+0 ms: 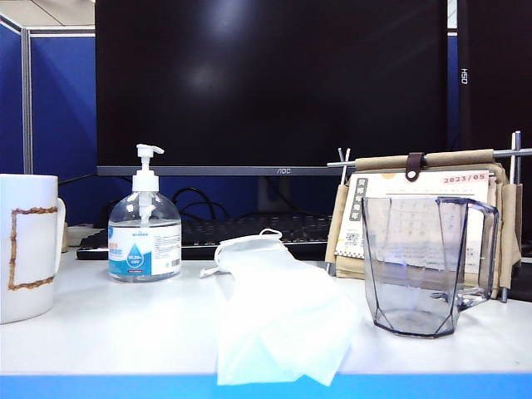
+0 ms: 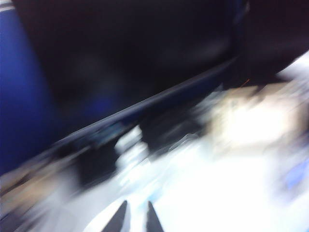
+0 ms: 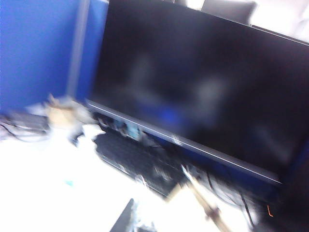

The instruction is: Swap the positions of the transparent plastic cup and the white ceramic cup.

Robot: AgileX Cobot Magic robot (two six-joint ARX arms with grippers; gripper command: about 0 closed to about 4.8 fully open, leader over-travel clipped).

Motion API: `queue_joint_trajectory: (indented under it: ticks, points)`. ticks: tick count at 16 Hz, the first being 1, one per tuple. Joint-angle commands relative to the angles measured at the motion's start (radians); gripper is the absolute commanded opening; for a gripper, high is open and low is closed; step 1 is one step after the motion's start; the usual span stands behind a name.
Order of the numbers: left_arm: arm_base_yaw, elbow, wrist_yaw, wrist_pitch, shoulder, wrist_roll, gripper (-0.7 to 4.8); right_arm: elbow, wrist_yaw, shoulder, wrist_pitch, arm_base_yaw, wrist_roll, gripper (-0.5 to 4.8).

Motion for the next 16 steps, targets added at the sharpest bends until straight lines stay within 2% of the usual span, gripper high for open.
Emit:
queue_joint_trajectory:
  ticks: [1,2,3,4,5,6,7,8,10,11,13,15,16]
  points:
    - [-0.002,-0.086,0.035,0.333,-0.002,-0.135,0.49,0.02,-0.253,-0.095,-0.05,-0.214,0.059,-0.06]
    - [-0.003,-0.116,0.061,0.394,-0.002,-0.171,0.48,0.02,-0.391,-0.174,-0.04,-0.338,0.053,-0.06]
    - [-0.003,-0.145,0.135,0.404,-0.001,-0.202,0.48,0.02,-0.561,-0.319,0.008,-0.502,-0.022,-0.05]
    - [-0.003,-0.171,0.165,0.399,-0.002,-0.229,0.48,0.02,-0.657,-0.417,0.059,-0.578,-0.109,-0.05]
    - [-0.003,-0.192,0.172,0.385,-0.002,-0.233,0.48,0.02,-0.693,-0.481,0.09,-0.611,-0.164,-0.05]
    - [-0.003,-0.235,0.175,0.382,-0.002,-0.238,0.48,0.019,-0.706,-0.605,0.146,-0.631,-0.27,-0.06]
    - [-0.003,-0.267,0.174,0.393,-0.002,-0.237,0.48,0.019,-0.702,-0.695,0.155,-0.63,-0.29,-0.06]
    - [-0.002,-0.299,0.168,0.4,-0.002,-0.234,0.48,0.013,-0.675,-0.757,0.132,-0.629,-0.289,-0.06]
    - [-0.002,-0.361,0.14,0.458,-0.002,-0.281,0.48,-0.037,-0.565,-0.819,0.037,-0.629,-0.256,-0.06]
    - [-0.002,-0.381,0.079,0.481,-0.002,-0.319,0.48,-0.077,-0.541,-0.813,-0.015,-0.629,-0.227,-0.06]
    - [-0.002,-0.414,0.047,0.502,-0.002,-0.32,0.48,-0.188,-0.55,-0.723,-0.038,-0.629,-0.177,-0.06]
    - [-0.002,-0.468,0.039,0.501,-0.002,-0.32,0.48,-0.243,-0.547,-0.567,-0.038,-0.632,-0.17,-0.06]
    - [-0.002,-0.518,0.022,0.505,-0.002,-0.322,0.48,-0.241,-0.513,-0.431,-0.028,-0.632,-0.166,-0.06]
